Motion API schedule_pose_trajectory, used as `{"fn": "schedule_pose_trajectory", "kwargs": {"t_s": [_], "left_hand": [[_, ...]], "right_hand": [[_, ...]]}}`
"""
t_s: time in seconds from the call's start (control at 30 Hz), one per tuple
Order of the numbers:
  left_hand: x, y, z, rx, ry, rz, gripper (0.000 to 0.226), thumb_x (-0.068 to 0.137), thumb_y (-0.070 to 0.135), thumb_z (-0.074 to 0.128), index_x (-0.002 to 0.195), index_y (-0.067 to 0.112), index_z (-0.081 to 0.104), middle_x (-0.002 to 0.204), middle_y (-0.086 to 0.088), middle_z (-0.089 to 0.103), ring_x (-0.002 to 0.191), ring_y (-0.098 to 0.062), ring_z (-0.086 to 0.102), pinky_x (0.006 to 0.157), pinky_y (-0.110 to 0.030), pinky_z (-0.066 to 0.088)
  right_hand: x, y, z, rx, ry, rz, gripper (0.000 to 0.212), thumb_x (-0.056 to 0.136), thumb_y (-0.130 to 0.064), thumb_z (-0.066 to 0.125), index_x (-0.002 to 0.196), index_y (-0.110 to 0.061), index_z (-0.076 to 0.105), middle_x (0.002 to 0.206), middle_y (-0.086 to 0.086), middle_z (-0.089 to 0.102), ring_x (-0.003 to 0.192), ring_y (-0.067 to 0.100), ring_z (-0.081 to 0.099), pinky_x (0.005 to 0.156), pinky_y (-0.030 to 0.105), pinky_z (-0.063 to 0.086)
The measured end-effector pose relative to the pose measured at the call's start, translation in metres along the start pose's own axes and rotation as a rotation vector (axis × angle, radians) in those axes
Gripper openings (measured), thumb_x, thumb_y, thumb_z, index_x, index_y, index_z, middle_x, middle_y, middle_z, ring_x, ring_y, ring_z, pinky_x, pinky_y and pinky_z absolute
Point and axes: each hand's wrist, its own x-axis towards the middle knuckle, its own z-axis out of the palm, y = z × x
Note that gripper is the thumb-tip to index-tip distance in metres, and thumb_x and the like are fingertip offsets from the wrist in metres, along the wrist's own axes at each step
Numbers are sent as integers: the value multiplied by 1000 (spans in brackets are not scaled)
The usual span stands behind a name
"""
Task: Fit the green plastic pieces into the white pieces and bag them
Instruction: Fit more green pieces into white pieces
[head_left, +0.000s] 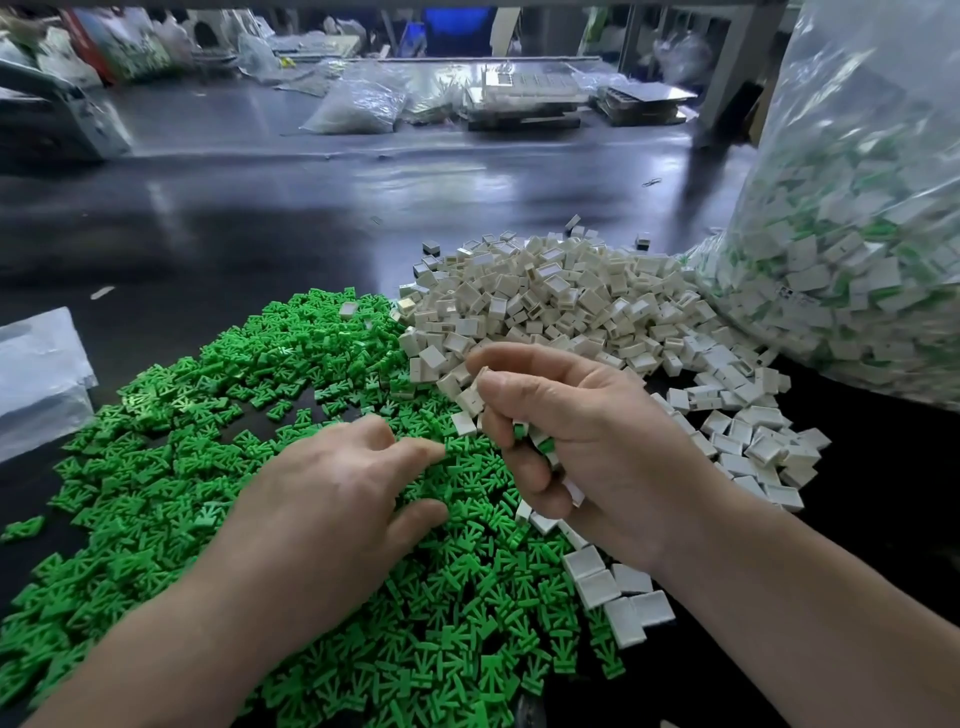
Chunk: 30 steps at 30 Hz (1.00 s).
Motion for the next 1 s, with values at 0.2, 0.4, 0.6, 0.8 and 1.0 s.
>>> {"fn": "schedule_pose_trajectory", "kwargs": {"t_s": [0.2, 0.4, 0.6, 0.8, 1.0], "left_hand": [[6, 2, 5, -45, 144, 162, 43, 84, 56, 47, 107, 31, 74, 74, 12, 53, 65, -12, 51, 58, -22, 31], [9, 3, 6, -84, 173, 208, 19, 84, 42, 62, 83, 28, 74, 75, 11, 56, 68, -14, 53, 59, -26, 36], [7, 6, 7, -311, 247, 16, 20, 92, 44, 50, 91, 32, 65, 80, 17, 60, 73, -3, 57, 59, -19, 44], [9, 6, 6, -838, 290, -222, 6, 90, 40, 55, 91, 41, 60, 82, 17, 70, 70, -2, 68, 63, -16, 54], [7, 2, 6, -884, 232, -257, 18, 84, 38, 66, 99, 48, 62, 90, 15, 70, 80, -5, 68, 70, -29, 60]], "right_hand": [[5, 3, -3, 11, 19, 75, 14, 88, -14, 70, 99, -20, 77, 67, 2, 58, 44, 10, 43, 35, 17, 30], [10, 4, -9, 84, 56, 137, 19, 90, -32, 69, 98, -16, 74, 69, 0, 60, 45, 8, 46, 34, 18, 31], [10, 4, -10, 101, 39, 175, 9, 91, -13, 68, 89, -13, 76, 74, 4, 62, 49, 9, 48, 34, 17, 32], [9, 4, -9, 63, 5, 190, 4, 93, -13, 66, 90, -14, 68, 75, 3, 62, 49, 9, 47, 34, 17, 32], [7, 2, -7, 54, -21, 174, 5, 95, -16, 64, 91, -14, 67, 72, 2, 60, 48, 10, 45, 34, 18, 31]]}}
